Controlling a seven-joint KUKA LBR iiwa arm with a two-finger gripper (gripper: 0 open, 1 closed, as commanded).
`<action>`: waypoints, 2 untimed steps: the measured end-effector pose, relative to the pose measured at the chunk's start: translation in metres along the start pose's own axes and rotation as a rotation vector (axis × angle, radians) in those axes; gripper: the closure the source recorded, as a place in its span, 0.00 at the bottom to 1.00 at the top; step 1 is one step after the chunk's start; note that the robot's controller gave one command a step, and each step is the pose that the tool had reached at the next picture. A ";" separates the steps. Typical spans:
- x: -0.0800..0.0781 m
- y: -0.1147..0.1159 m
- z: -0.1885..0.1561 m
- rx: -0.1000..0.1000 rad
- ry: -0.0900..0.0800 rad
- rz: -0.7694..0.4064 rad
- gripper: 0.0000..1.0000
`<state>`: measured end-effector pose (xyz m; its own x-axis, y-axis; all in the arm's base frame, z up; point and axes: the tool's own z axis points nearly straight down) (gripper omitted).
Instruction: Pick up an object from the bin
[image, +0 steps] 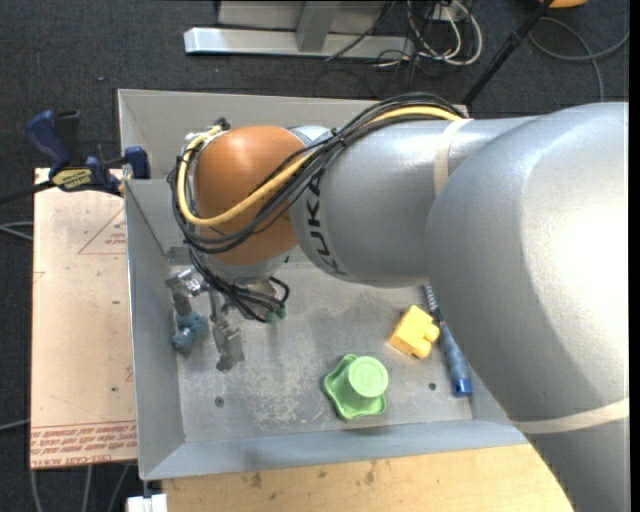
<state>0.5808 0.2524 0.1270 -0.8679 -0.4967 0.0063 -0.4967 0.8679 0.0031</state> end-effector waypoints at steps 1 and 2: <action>-0.022 -0.021 0.061 0.002 -0.006 -0.040 0.00; -0.023 -0.021 0.056 0.002 -0.010 -0.040 1.00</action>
Offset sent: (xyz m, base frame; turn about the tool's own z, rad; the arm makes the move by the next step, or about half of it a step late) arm 0.0294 -0.0069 -0.0570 -0.0427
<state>0.6109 0.2460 0.0703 -0.8475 -0.5308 -0.0038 -0.5308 0.8475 0.0012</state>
